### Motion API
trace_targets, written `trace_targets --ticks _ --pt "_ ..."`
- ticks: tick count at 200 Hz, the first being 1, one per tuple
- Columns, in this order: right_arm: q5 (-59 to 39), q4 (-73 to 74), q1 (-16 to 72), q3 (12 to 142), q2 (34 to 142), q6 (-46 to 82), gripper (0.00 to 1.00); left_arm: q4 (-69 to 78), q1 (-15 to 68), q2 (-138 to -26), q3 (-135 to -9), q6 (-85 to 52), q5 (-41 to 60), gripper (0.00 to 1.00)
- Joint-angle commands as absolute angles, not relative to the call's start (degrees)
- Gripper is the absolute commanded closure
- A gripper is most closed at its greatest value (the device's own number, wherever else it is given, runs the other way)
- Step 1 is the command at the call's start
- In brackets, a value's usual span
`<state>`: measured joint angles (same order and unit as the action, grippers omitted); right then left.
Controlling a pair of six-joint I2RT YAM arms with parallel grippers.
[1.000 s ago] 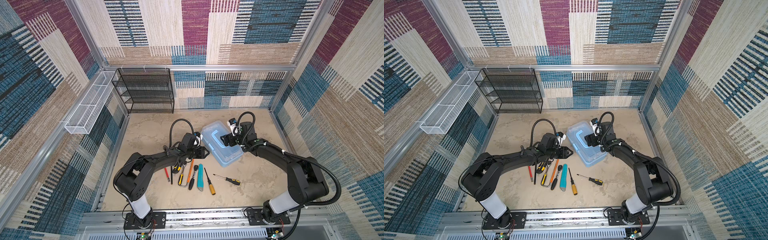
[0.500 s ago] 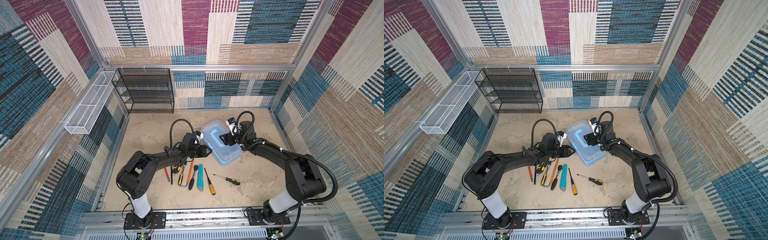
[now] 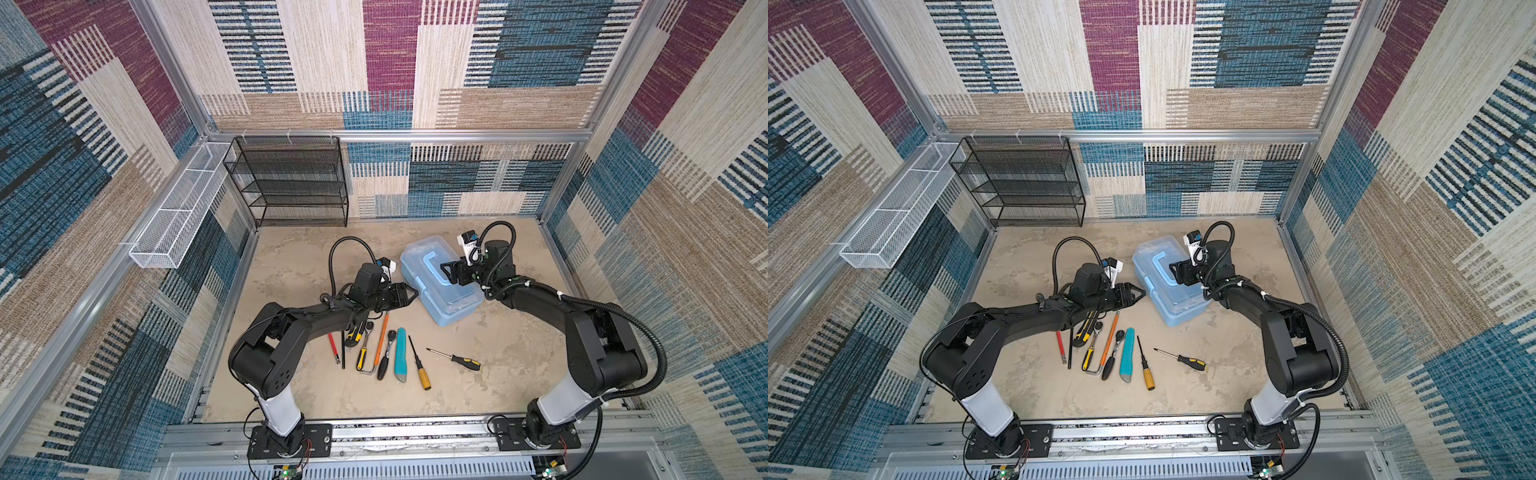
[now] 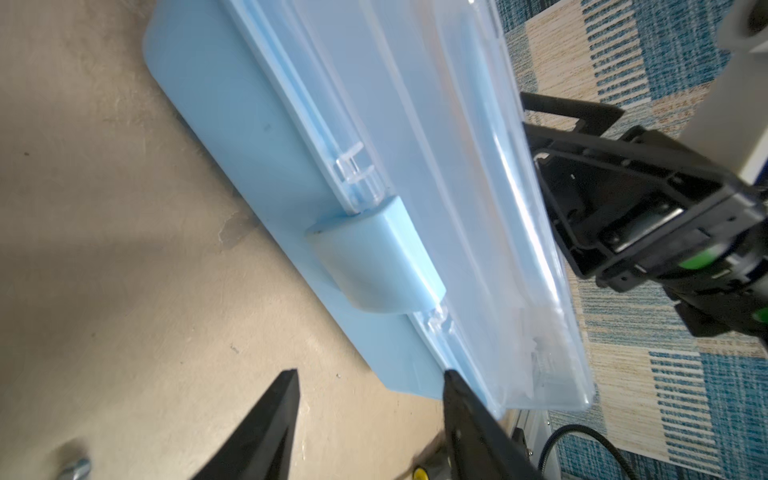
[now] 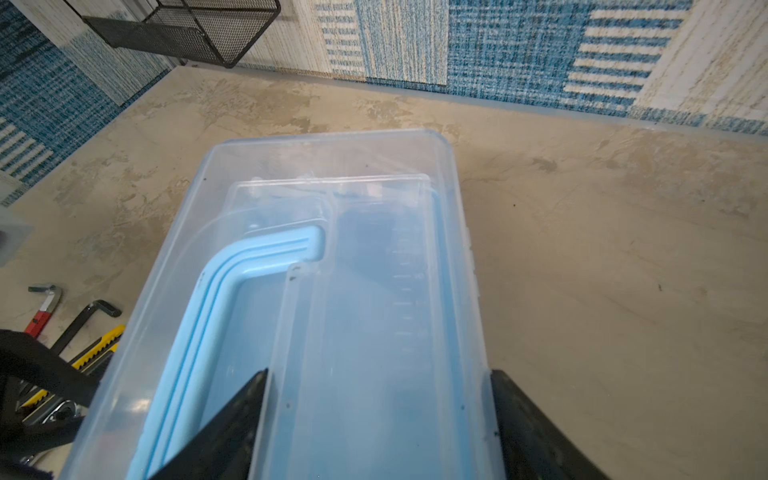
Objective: Pack the tool kit
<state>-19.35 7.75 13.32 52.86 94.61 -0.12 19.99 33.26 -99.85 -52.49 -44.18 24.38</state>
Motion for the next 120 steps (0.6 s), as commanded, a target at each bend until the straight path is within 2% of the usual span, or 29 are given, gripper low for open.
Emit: trace_targets --ticks 1,120 --pt "-24.7 -4.3 13.2 51.1 97.0 6.4 0.27 25.0 33.0 -99.7 -52.3 -47.5 25.6 0.39" --pt "-28.7 0.5 11.6 49.8 98.6 12.7 0.28 32.7 32.3 -101.9 -52.9 -53.2 27.6 0.38"
